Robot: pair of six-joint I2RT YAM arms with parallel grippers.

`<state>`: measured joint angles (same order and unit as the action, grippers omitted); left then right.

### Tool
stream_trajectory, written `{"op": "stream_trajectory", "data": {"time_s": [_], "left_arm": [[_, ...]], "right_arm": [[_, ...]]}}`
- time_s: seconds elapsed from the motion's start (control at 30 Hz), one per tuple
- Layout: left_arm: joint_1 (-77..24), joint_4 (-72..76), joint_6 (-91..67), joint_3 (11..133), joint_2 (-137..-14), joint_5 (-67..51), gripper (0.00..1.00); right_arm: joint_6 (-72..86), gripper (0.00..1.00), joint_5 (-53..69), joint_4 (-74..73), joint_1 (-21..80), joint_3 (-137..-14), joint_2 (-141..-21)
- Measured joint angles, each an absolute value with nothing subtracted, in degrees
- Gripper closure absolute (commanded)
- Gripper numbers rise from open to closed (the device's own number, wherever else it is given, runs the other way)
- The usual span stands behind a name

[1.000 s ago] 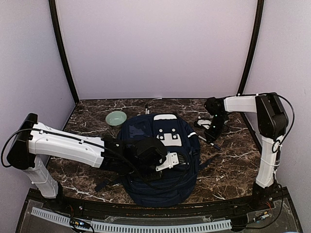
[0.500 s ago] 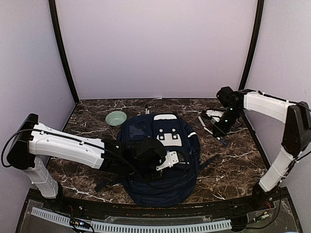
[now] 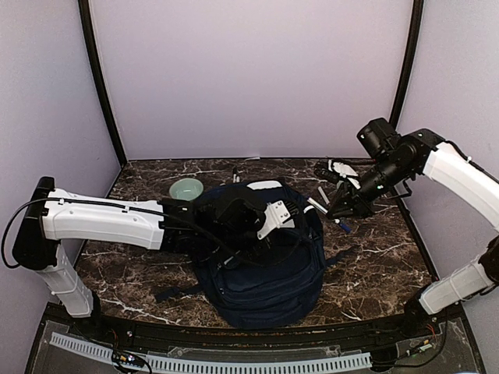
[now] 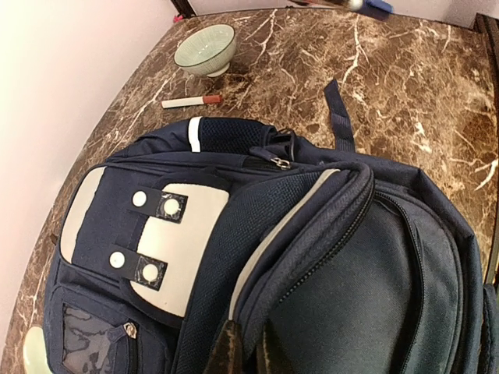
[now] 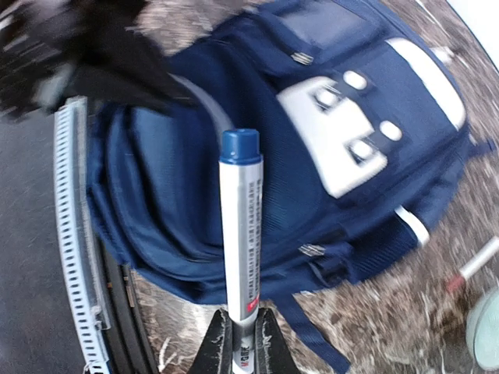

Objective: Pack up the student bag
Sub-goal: Place the pen in the upper front pocket of the bag.

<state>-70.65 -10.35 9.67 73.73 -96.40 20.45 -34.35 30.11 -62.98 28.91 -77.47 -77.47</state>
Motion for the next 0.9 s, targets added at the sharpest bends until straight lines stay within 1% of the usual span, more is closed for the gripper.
{"op": "stream_trajectory", "data": {"time_s": [0.17,0.37,0.57,0.73,0.9], "left_arm": [[-68.82,-9.47,6.46,74.43,-96.4,18.22,1.0],[-66.28,-6.79,2.35,73.84,-96.36,13.85,1.0],[-63.13,-1.41,-2.94,69.01,-93.54,8.16,1.0],[-60.64,0.93,-6.55,66.87,-91.26,3.9,1.0],[-58.61,2.83,-9.67,64.88,-90.13,-0.4,1.0]], "right_arm": [[-37.95,0.94,35.22,-65.82,33.1,-77.69,-76.2],[-42.11,0.94,39.05,-69.36,35.62,-77.54,-76.16],[-43.38,0.94,38.17,-70.17,38.61,-75.02,-75.22],[-40.56,0.94,30.13,-64.95,45.91,-73.95,-75.09],[-38.24,0.94,16.69,-57.8,54.85,-75.16,-78.26]]}}
